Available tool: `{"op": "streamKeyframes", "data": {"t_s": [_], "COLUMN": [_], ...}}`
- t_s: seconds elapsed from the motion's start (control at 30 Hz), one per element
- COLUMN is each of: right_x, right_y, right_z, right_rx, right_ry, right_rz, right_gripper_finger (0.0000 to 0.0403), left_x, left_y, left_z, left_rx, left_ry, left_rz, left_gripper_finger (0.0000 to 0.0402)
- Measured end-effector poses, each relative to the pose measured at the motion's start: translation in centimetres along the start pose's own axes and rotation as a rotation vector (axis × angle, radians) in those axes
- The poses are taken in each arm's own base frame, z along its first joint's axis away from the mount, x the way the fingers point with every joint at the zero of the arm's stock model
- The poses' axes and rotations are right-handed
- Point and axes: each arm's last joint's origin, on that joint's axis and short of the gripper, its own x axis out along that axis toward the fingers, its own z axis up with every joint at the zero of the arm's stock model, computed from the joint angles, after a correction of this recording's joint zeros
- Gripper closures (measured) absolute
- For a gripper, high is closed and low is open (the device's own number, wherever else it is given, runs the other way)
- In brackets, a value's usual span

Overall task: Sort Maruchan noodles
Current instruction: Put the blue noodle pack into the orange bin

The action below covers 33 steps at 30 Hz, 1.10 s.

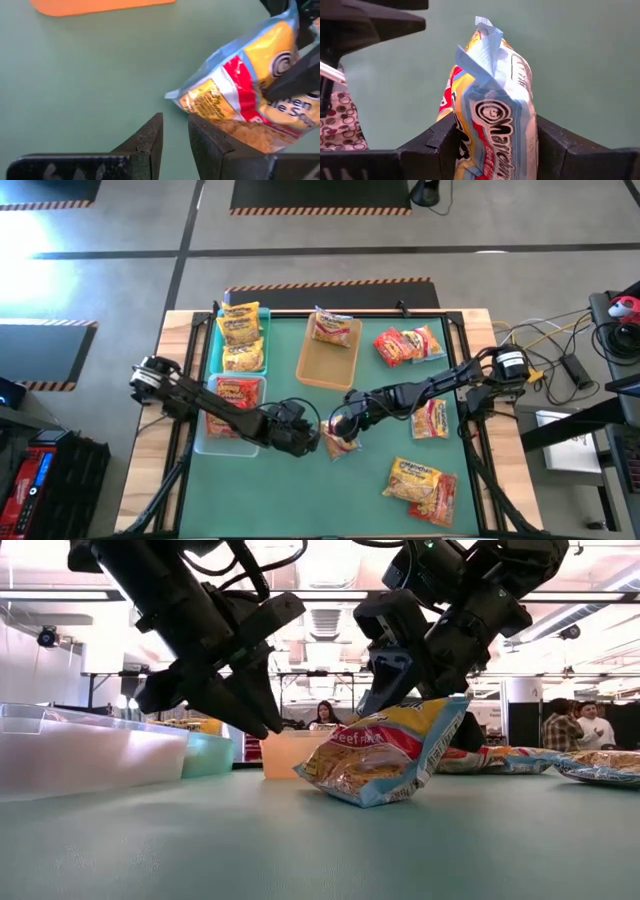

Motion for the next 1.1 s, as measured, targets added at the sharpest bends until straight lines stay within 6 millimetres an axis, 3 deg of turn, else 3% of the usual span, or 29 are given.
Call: {"op": "streamKeyframes", "data": {"t_s": [0.3,0.8,1.1], "right_x": [-0.1,-0.2,-2.4], "right_y": [0.3,0.8,1.2], "right_z": [0.2,0.7,2.7], "right_rx": [-0.014,-0.038,-0.084], "right_ry": [-0.016,-0.058,-0.144], "right_rz": [0.028,0.085,0.132], "right_gripper_finger": [0.0227,0.0316,0.0319], "left_x": [-0.4,-0.6,-0.6], "left_y": [0.3,0.5,0.5], "left_z": [0.2,-0.1,-0.2], "left_rx": [0.015,0.04,0.052], "left_ry": [-0.007,0.004,0.007], "left_rz": [0.026,0.047,0.051], "left_gripper_finger": [0.0327,0.0327,0.0327]}}
